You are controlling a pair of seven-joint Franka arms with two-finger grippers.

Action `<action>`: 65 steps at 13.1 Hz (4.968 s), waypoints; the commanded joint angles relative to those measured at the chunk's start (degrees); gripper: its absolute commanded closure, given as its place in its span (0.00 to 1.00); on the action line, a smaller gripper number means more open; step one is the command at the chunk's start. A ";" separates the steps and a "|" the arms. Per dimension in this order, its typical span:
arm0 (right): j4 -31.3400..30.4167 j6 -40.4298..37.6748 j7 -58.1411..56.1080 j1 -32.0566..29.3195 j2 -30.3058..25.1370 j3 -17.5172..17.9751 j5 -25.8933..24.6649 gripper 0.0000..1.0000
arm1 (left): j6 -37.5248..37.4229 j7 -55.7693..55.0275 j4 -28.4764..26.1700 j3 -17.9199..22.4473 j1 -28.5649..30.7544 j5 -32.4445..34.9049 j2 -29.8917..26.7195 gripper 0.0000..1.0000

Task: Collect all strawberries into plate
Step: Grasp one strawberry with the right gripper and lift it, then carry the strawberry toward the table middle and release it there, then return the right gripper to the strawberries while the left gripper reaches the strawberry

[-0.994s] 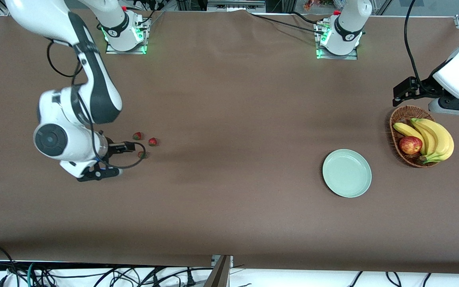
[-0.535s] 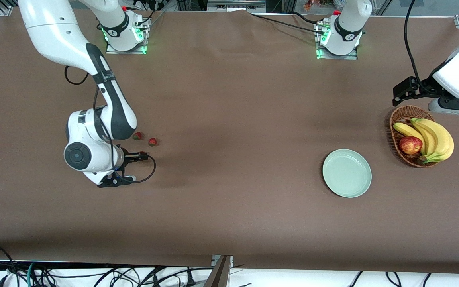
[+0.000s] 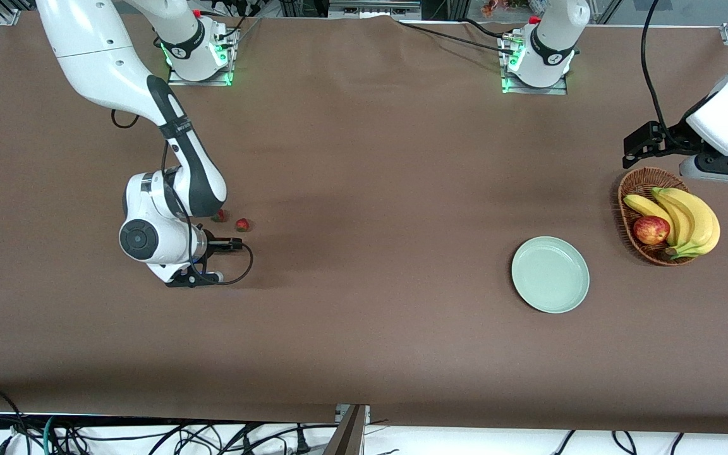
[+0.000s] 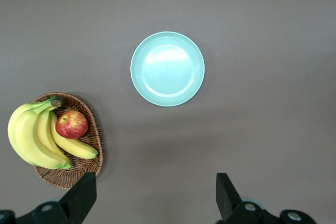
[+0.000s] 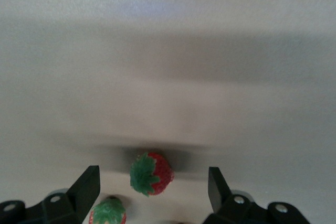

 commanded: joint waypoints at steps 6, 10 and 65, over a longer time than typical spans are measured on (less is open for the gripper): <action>-3.86 1.45 0.72 0.00 -1.87 0.24 1.22 0.45 | -1.12 -0.49 0.03 -0.55 -0.20 1.33 -0.77 0.00; -3.86 1.45 0.72 -0.09 -2.04 0.15 1.22 0.71 | -1.21 -0.49 0.03 -0.55 -0.12 1.33 -0.77 0.00; 10.51 -10.59 10.22 7.74 -4.22 1.83 -2.56 0.12 | 34.00 -30.36 1.53 -2.75 -16.17 -5.78 34.36 0.00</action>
